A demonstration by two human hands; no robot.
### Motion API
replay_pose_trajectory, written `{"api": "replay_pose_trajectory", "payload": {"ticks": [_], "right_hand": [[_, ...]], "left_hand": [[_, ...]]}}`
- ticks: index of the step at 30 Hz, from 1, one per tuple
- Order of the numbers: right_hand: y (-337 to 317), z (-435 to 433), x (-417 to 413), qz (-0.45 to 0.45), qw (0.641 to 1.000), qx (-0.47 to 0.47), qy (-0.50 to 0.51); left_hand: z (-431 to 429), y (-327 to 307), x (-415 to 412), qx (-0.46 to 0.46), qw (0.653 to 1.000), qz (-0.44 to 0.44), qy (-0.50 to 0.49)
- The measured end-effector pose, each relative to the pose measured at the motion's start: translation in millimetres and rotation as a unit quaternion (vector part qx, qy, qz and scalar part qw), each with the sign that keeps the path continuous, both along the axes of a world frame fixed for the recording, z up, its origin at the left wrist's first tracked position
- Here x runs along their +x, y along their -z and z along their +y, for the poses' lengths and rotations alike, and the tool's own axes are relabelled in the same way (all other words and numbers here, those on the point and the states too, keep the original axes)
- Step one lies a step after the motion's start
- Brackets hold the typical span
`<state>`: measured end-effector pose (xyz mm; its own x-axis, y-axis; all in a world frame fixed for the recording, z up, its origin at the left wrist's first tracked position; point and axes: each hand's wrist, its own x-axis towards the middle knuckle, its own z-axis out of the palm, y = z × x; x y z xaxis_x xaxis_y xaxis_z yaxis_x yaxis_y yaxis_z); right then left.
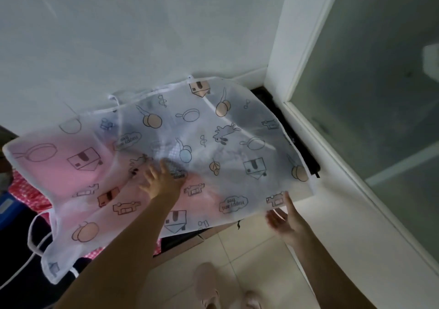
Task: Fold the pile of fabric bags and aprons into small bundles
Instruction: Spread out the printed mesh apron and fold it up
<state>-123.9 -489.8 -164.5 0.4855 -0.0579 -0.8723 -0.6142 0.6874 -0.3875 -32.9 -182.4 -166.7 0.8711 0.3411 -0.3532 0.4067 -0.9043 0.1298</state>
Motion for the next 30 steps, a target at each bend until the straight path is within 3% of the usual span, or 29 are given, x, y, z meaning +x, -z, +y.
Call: {"api": "replay_pose_trajectory", "payload": {"ticks": [2, 5, 7, 10, 14, 17, 19, 23, 26, 28, 30], "right_hand": [[-12.0, 2.6, 9.4, -0.072, 0.997, 0.003, 0.031], [-57.1, 3.4, 38.3, -0.172, 0.976, -0.136, -0.001], [-87.5, -3.3, 61.5, -0.266, 0.940, -0.213, -0.016], [-107.5, -20.7, 82.8, -0.348, 0.909, -0.228, -0.018], [-66.8, -47.8, 71.0, -0.305, 0.931, -0.199, -0.005], [-42.0, -57.2, 45.5, -0.130, 0.965, -0.210, 0.092], [-30.5, -39.7, 26.3, -0.049, 0.982, -0.180, 0.043], [-22.7, 42.7, -6.4, -0.034, 0.985, -0.023, -0.168], [-23.2, 97.7, -13.5, -0.043, 0.983, 0.083, -0.157], [-27.2, 122.7, -14.3, -0.043, 0.986, 0.124, -0.103], [-29.9, 137.7, -13.3, -0.029, 0.989, 0.135, -0.047]], "left_hand": [[-5.1, -1.1, -7.7, -0.052, 0.998, -0.025, -0.036], [-2.7, 7.8, -21.6, -0.153, 0.983, -0.075, -0.065], [0.0, 14.2, -35.6, -0.171, 0.978, -0.116, -0.009], [4.3, 20.6, -46.7, -0.170, 0.975, -0.133, 0.051], [5.3, 20.6, -39.7, -0.128, 0.989, -0.057, 0.036], [4.8, 21.7, -33.9, -0.096, 0.995, -0.020, 0.035], [3.0, 25.1, -32.5, -0.086, 0.996, -0.019, 0.031], [2.5, 29.3, -25.7, -0.071, 0.997, -0.016, 0.021], [7.1, 15.0, -24.7, -0.163, 0.985, -0.062, 0.015], [11.8, -7.8, -32.6, -0.261, 0.955, -0.136, -0.024], [16.7, -34.0, -52.0, -0.300, 0.930, -0.207, -0.045]]}}
